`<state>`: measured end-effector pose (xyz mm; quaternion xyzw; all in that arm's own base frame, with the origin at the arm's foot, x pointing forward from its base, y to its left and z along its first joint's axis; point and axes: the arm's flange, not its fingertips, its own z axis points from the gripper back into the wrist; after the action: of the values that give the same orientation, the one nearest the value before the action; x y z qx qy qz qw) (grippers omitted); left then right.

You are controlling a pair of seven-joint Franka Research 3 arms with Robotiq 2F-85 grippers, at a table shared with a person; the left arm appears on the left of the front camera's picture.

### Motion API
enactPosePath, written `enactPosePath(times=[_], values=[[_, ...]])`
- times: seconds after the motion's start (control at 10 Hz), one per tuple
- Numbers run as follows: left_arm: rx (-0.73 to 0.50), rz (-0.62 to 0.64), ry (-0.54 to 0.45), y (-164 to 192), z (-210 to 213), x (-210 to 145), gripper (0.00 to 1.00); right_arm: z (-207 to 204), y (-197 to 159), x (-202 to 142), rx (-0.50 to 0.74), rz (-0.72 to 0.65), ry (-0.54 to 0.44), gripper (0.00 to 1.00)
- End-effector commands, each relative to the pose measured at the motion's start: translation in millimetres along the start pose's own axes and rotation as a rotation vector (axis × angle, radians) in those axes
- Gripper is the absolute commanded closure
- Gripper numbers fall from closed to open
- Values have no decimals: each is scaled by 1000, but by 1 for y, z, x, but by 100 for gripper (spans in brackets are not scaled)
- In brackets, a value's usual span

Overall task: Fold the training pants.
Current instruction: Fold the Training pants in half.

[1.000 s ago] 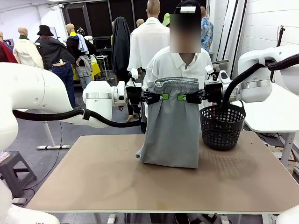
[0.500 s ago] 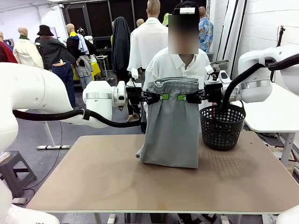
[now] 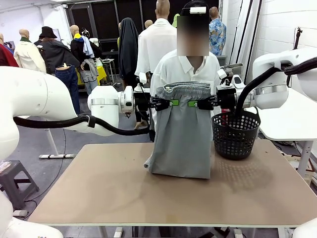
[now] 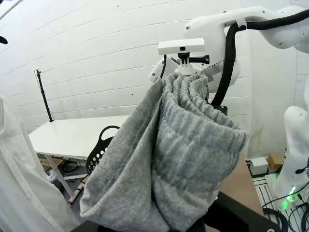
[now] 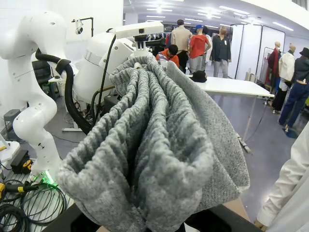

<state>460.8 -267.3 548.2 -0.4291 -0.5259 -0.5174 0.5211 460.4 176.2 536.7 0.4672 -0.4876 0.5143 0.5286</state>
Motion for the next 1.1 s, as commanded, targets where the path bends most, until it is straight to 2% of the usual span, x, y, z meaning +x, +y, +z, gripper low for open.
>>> enactPosePath(times=[0.0, 1.0], values=[[-4, -16, -30, -4, 0, 1, 100, -1, 1, 3, 3, -6, -7, 100], [-4, -16, -30, -4, 0, 1, 100, -1, 1, 3, 3, -6, -7, 100]])
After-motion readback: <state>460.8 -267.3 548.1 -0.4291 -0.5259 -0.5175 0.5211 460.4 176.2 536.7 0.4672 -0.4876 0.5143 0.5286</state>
